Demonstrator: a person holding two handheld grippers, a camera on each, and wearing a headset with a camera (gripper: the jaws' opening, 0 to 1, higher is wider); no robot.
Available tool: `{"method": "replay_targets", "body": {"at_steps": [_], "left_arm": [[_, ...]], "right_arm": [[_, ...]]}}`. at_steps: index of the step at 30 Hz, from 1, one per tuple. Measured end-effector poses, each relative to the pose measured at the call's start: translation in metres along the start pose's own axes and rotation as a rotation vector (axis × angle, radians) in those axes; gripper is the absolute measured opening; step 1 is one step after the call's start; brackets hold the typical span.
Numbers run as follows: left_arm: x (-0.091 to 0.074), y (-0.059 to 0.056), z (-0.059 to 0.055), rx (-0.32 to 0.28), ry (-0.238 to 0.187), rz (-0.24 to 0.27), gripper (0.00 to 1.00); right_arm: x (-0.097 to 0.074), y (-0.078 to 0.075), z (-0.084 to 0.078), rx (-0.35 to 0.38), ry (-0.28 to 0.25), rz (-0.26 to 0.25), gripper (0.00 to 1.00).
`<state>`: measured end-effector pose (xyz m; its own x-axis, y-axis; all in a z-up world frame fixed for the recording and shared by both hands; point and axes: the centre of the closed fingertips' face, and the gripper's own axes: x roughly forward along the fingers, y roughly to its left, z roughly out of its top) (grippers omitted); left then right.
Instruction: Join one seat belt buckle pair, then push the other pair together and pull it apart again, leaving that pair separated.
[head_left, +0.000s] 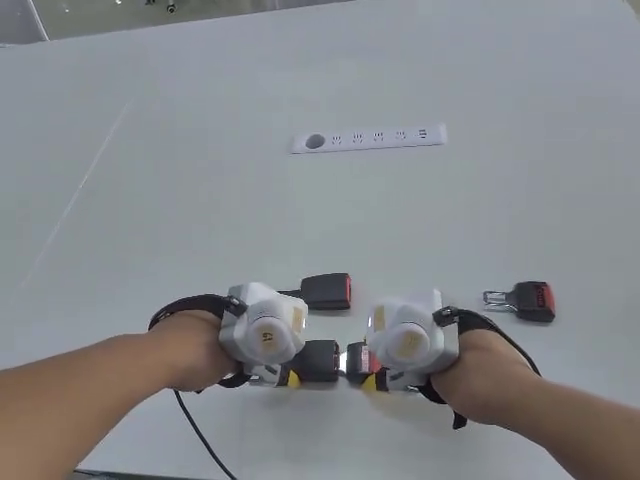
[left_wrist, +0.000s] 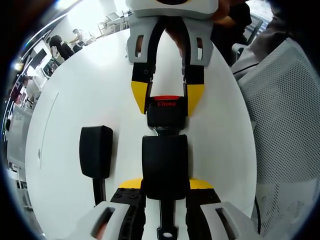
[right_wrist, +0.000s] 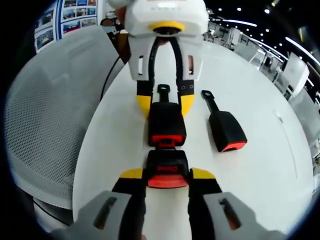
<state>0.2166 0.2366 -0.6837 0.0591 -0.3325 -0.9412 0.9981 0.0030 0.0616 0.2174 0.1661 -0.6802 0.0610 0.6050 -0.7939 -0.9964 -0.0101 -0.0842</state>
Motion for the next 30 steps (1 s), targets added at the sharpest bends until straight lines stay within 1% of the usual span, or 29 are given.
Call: {"method": "replay_targets", "body": {"at_steps": [4,8,9,10,12,16,18,19,20,23,26,30], "left_arm": [[0.0000,0.0003,0.0002,-0.007,-0.005,0.006,0.30],[0.0001,-0.0002,0.0002,-0.004,0.002,0.000,0.30],[-0.0005,-0.0009,-0.0012,-0.012,0.008,-0.005,0.30],[-0.0006,-0.0002,-0.0002,-0.010,0.000,0.000,0.30],[-0.0010,-0.0006,0.0004,-0.012,-0.003,0.000,0.30],[-0.0018,-0.0008,-0.0006,-0.021,-0.008,0.007,0.30],[-0.0037,-0.0002,-0.0029,-0.018,-0.027,0.005,0.30],[-0.0039,0.0003,-0.0019,-0.032,-0.059,0.009,0.30],[-0.0044,0.0004,-0.0026,-0.049,-0.068,0.011,0.30],[-0.0042,-0.0001,-0.0021,-0.047,-0.072,0.016,0.30],[-0.0042,-0.0001,0.0001,-0.049,-0.073,0.018,0.30],[-0.0048,0.0002,-0.0004,-0.037,-0.076,0.021,0.30]], "right_arm": [[0.0009,0.0002,0.0006,0.001,-0.002,-0.001,0.29],[0.0034,0.0001,0.0039,0.005,-0.004,-0.002,0.29],[0.0042,0.0008,0.0033,0.022,0.001,-0.001,0.29],[0.0058,-0.0013,0.0034,0.008,-0.001,-0.004,0.29],[0.0054,-0.0025,0.0019,0.011,-0.004,-0.004,0.29],[0.0060,-0.0029,0.0012,0.006,0.008,-0.004,0.29],[0.0053,-0.0038,-0.0012,-0.002,-0.008,0.010,0.29],[0.0043,-0.0034,-0.0020,-0.005,-0.009,0.017,0.29],[0.0038,-0.0026,-0.0019,-0.008,-0.010,0.019,0.29],[0.0031,-0.0010,-0.0012,-0.010,-0.001,0.025,0.29],[0.0028,-0.0009,-0.0028,-0.004,-0.003,0.029,0.29],[0.0014,-0.0001,-0.0023,0.006,-0.005,0.027,0.30]]}}
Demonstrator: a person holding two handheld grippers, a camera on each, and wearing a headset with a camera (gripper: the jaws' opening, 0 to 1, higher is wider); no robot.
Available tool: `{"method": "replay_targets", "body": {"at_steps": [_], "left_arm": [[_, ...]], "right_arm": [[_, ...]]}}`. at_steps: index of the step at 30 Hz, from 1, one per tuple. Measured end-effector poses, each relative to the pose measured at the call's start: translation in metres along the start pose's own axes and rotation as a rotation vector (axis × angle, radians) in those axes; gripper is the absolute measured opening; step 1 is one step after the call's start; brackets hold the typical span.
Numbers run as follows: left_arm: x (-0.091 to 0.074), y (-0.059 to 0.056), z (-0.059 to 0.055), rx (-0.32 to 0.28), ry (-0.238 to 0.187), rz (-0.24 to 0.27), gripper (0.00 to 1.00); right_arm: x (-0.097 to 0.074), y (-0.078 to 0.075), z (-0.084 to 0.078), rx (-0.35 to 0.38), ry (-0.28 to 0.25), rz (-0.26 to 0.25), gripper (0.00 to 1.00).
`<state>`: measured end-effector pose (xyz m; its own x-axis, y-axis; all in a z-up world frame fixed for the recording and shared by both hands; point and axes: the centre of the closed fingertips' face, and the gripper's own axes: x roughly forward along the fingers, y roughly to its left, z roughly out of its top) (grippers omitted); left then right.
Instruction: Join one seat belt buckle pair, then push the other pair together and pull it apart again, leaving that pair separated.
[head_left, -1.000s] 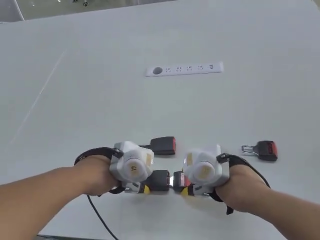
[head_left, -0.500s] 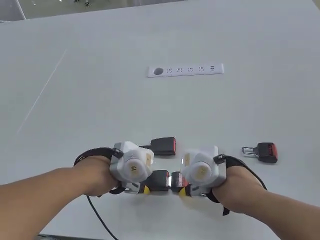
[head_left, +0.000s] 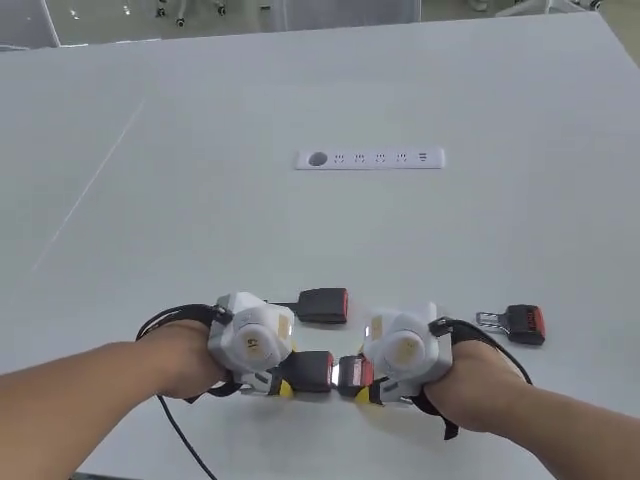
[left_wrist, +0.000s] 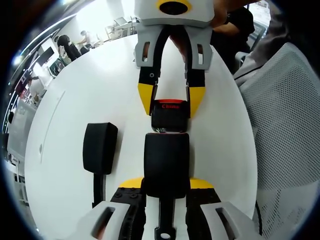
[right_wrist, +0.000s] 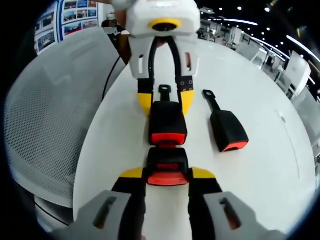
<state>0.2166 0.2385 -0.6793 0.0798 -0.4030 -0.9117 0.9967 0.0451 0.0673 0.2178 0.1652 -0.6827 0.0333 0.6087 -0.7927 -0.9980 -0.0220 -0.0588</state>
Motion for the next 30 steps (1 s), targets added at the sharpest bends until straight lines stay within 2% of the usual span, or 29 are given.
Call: {"method": "replay_targets", "body": {"at_steps": [5,10,15,21,24,27,30], "left_arm": [[0.000,0.001,0.000,-0.001,0.003,0.003,0.30],[0.001,0.001,0.003,0.015,0.041,0.001,0.31],[0.001,0.002,0.001,-0.009,0.047,0.000,0.32],[0.001,0.001,0.001,0.006,0.051,0.005,0.33],[-0.001,0.000,0.001,0.037,0.054,0.009,0.32],[-0.008,0.003,0.007,0.013,0.034,0.019,0.34],[-0.021,0.009,0.018,0.018,0.014,0.046,0.41]], "right_arm": [[-0.001,0.001,0.001,0.012,-0.004,-0.004,0.30],[-0.001,0.002,0.002,0.012,0.011,-0.015,0.32],[-0.002,0.002,0.003,0.021,0.008,-0.029,0.33],[-0.004,0.003,0.004,0.032,0.003,-0.043,0.34],[-0.005,0.001,0.005,0.050,-0.006,-0.050,0.34],[-0.012,-0.001,0.011,0.067,-0.026,-0.062,0.35],[-0.024,-0.002,0.021,0.063,-0.057,-0.078,0.35]]}}
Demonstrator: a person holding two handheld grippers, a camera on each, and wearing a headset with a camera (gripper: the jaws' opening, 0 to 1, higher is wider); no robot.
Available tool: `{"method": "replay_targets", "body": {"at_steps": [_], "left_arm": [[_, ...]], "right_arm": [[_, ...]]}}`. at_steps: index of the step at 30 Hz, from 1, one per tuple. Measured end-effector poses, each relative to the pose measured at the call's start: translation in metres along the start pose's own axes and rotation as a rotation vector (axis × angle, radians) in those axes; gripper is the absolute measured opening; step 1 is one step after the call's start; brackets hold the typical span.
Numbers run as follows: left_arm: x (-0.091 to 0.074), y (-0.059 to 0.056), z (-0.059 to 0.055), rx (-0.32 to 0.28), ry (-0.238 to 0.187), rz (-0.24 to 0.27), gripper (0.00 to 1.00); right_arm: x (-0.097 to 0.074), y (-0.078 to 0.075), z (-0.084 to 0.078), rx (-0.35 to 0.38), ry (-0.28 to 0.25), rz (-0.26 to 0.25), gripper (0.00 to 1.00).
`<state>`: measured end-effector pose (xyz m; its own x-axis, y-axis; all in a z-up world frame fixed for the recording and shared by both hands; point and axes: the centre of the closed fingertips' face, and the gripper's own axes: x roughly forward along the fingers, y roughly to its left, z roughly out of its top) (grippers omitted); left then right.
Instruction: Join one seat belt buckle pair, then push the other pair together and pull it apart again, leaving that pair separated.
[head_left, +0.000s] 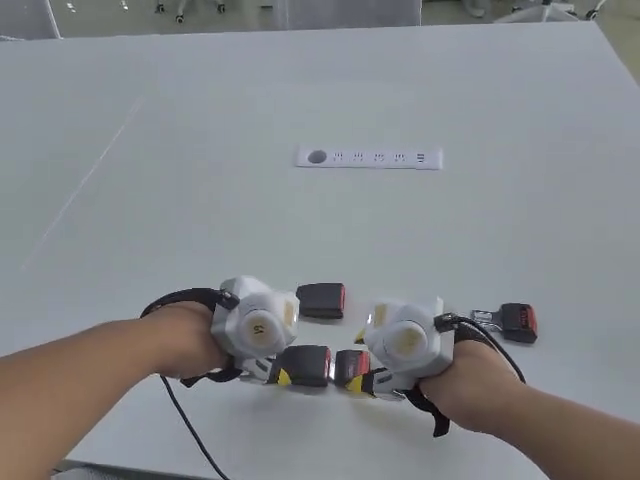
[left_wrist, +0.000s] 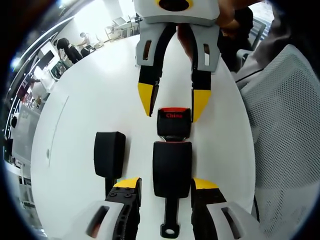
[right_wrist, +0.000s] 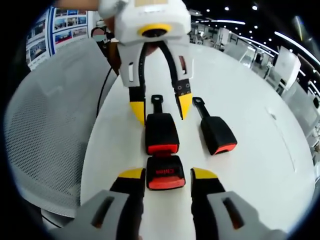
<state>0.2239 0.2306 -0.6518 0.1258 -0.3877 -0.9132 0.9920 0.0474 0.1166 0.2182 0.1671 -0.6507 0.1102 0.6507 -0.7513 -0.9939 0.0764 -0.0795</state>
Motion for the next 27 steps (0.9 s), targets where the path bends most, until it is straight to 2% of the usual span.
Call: {"method": "replay_targets", "body": {"at_steps": [2,6,13,17,20,27], "left_arm": [[-0.007,0.003,0.010,0.013,-0.025,0.014,0.41],[-0.011,0.010,0.021,0.014,-0.042,0.031,0.41],[-0.011,0.029,0.028,0.004,-0.047,0.050,0.42],[-0.010,0.042,0.031,-0.003,-0.052,0.062,0.42],[-0.005,0.053,0.034,0.010,-0.051,0.076,0.42],[0.005,0.069,0.036,0.016,-0.048,0.083,0.42]], "right_arm": [[-0.006,-0.001,0.003,0.000,-0.012,-0.005,0.35],[-0.015,-0.008,0.001,-0.003,-0.016,-0.018,0.34],[-0.037,-0.026,-0.012,-0.042,-0.021,-0.037,0.32],[-0.053,-0.041,-0.030,-0.030,-0.007,-0.060,0.34],[-0.070,-0.053,-0.049,-0.011,0.012,-0.087,0.35],[-0.096,-0.076,-0.094,0.014,0.064,-0.122,0.34]]}}
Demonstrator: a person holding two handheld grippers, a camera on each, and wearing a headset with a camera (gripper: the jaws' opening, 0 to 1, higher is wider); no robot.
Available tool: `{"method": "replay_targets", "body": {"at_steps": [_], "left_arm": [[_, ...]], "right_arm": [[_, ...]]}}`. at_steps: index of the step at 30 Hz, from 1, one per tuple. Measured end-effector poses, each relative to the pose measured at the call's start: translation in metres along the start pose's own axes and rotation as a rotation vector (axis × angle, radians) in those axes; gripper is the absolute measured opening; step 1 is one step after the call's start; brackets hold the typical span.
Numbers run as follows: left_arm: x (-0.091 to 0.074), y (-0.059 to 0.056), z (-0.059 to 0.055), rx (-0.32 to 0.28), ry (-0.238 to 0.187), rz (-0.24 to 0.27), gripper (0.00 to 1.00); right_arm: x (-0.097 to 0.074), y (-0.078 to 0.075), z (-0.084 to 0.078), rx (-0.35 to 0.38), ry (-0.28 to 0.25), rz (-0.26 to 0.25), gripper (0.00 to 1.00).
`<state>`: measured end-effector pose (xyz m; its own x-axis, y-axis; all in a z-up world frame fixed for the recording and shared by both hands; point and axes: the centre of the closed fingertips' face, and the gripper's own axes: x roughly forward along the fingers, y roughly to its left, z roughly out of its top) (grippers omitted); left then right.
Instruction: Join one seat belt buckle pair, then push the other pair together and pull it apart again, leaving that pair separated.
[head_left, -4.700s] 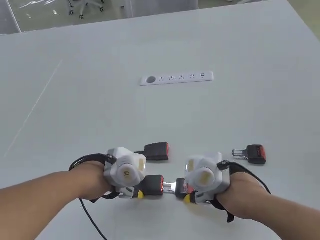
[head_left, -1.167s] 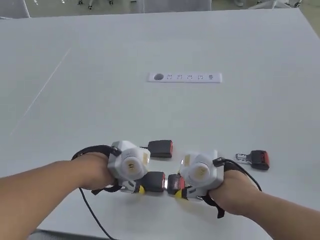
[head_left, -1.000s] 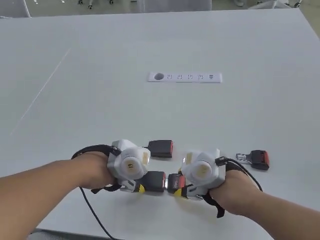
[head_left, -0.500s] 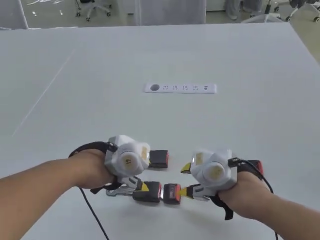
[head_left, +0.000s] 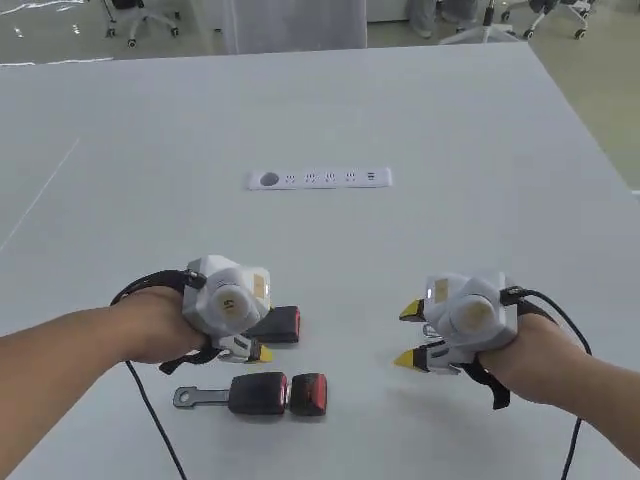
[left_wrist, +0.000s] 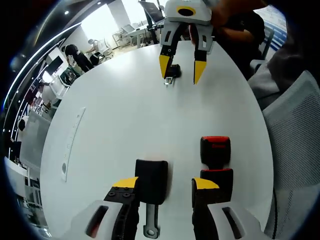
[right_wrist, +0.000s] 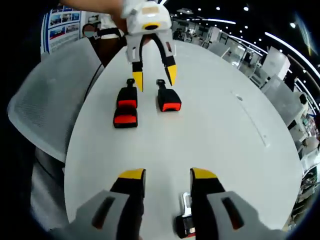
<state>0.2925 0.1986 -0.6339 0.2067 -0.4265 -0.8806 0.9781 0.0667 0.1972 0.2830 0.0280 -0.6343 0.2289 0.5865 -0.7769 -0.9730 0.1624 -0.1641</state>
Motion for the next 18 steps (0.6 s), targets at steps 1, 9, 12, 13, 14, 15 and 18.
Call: {"method": "replay_targets", "body": {"at_steps": [1,9,12,13,14,15,18], "left_arm": [[0.001,0.002,0.000,0.007,0.003,0.002,0.42],[0.012,0.016,-0.010,0.045,0.057,0.007,0.41],[0.016,0.020,-0.012,0.023,0.057,0.006,0.42],[0.017,0.022,-0.014,0.015,0.061,0.004,0.42],[0.018,0.023,-0.017,0.013,0.066,0.003,0.42],[0.019,0.023,-0.019,0.013,0.071,0.002,0.42],[0.022,0.022,-0.032,0.009,0.093,-0.014,0.40]], "right_arm": [[-0.002,-0.002,-0.004,0.003,0.002,-0.001,0.34],[-0.022,-0.025,-0.049,0.044,0.040,-0.017,0.31],[-0.027,-0.031,-0.062,0.055,0.065,-0.022,0.33],[-0.027,-0.031,-0.066,0.070,0.072,-0.017,0.34],[-0.028,-0.032,-0.070,0.066,0.072,-0.013,0.35],[-0.028,-0.032,-0.073,0.067,0.080,-0.013,0.35],[-0.027,-0.034,-0.081,0.075,0.090,-0.013,0.35]]}}
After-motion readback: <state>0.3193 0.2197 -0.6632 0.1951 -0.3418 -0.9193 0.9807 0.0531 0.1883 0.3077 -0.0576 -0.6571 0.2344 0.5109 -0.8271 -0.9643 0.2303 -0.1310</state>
